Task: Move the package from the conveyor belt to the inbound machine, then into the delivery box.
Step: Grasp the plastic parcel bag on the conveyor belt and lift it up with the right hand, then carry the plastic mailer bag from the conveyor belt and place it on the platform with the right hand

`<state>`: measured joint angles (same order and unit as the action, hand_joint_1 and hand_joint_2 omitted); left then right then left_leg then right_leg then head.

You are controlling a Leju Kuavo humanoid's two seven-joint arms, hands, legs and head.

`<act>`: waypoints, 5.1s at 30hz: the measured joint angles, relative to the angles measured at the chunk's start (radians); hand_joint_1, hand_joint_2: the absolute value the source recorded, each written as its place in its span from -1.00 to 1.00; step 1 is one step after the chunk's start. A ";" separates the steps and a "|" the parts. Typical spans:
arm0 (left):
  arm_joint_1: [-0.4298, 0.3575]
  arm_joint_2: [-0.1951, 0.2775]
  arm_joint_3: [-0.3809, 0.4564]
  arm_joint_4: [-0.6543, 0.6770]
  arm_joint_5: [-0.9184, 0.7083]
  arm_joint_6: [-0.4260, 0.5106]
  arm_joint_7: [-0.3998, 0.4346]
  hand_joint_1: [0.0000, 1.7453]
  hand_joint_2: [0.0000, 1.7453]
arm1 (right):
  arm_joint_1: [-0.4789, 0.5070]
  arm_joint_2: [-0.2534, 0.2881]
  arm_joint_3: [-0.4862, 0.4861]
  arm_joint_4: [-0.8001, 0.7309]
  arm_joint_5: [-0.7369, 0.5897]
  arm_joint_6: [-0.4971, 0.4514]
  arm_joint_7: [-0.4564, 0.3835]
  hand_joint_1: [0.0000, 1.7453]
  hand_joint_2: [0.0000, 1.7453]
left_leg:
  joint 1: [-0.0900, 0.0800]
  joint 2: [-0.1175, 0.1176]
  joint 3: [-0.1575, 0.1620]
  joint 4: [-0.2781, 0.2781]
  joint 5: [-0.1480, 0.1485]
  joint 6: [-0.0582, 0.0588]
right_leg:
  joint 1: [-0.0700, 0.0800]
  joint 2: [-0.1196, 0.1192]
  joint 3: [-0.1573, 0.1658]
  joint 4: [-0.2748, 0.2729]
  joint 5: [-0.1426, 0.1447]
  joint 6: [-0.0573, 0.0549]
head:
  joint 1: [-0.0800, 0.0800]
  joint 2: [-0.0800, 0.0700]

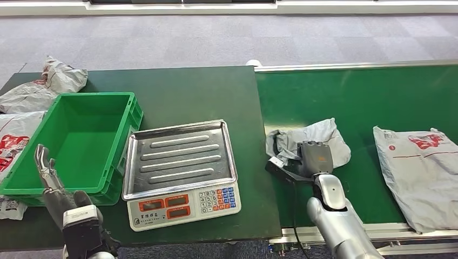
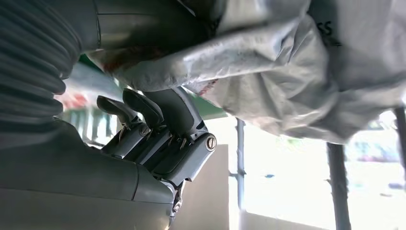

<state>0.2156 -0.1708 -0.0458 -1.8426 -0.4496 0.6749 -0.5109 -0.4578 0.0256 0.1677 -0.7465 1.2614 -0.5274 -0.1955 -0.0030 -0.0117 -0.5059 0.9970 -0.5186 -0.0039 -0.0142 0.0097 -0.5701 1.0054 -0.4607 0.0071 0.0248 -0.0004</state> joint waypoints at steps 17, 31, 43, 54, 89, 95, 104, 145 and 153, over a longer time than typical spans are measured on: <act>-0.020 -0.018 0.000 0.015 0.052 -0.022 -0.037 -1.00 -1.00 | -0.202 0.142 0.414 -0.346 -0.013 0.124 0.070 1.00 1.00 | 0.000 0.004 0.000 0.000 0.002 -0.003 | 0.000 0.005 -0.005 0.002 0.002 -0.003 | 0.000 0.000; -0.048 -0.038 -0.001 0.028 0.050 -0.042 -0.031 -1.00 -1.00 | -0.229 0.231 0.572 -0.371 0.000 0.181 0.071 1.00 1.00 | 0.000 0.005 0.000 0.000 0.002 -0.003 | 0.000 0.005 -0.006 0.002 0.002 -0.003 | 0.000 0.000; -0.070 -0.052 0.000 0.040 0.331 0.008 -0.169 -1.00 -1.00 | -0.491 0.324 0.804 -0.237 -0.173 0.282 0.273 1.00 1.00 | 0.002 0.004 -0.001 0.000 0.004 -0.005 | 0.002 0.005 -0.006 0.003 0.004 -0.006 | 0.000 0.000; -0.048 -0.078 0.021 0.012 0.305 0.019 -0.190 -1.00 -1.00 | -0.600 0.328 1.018 0.088 -0.473 0.393 0.357 -1.00 1.00 | 0.002 0.001 -0.001 0.000 0.005 -0.005 | 0.002 0.002 -0.006 0.003 0.004 -0.006 | 0.000 0.000; -0.042 -0.086 0.043 0.016 0.290 0.019 -0.190 -1.00 -1.00 | -0.579 0.328 1.077 0.372 -0.608 0.571 0.457 0.09 1.00 | 0.002 0.002 -0.001 0.000 0.005 -0.005 | 0.003 0.002 -0.007 0.003 0.004 -0.007 | 0.000 0.000; -0.041 -0.088 0.048 0.016 0.277 0.019 -0.190 -1.00 -1.00 | -0.552 0.328 1.077 0.396 -0.623 0.620 0.483 1.00 1.00 | 0.002 0.003 -0.001 0.000 0.005 -0.005 | 0.003 0.003 -0.007 0.003 0.004 -0.007 | 0.000 0.000; -0.037 -0.091 0.058 0.005 0.266 0.019 -0.189 -1.00 -1.00 | -0.536 0.328 1.076 0.411 -0.625 0.590 0.487 1.00 1.00 | 0.002 0.003 -0.001 0.000 0.005 -0.005 | 0.003 0.003 -0.007 0.003 0.005 -0.007 | 0.000 0.000; -0.029 -0.091 0.087 -0.015 0.368 0.019 -0.190 -1.00 -1.00 | -0.947 0.340 1.039 -0.008 -0.604 0.424 0.333 1.00 1.00 | 0.004 0.004 -0.006 0.000 0.007 -0.007 | 0.004 0.005 -0.012 0.003 0.007 -0.009 | 0.000 0.000; -0.023 -0.093 0.099 -0.042 0.411 0.019 -0.190 -1.00 -1.00 | -0.820 0.343 1.158 -0.118 -0.698 0.387 0.287 1.00 1.00 | 0.004 0.003 -0.006 0.000 0.007 -0.007 | 0.004 0.004 -0.012 0.003 0.007 -0.010 | 0.000 0.000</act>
<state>0.1922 -0.2640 0.0532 -1.8848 -0.0390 0.6943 -0.7008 -1.2777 0.3685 1.3255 -0.8648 0.5634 -0.1403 0.0911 0.0008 -0.0084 -0.5117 0.9971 -0.5111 -0.0110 -0.0101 0.0135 -0.5821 1.0087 -0.4535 -0.0024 0.0244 -0.0004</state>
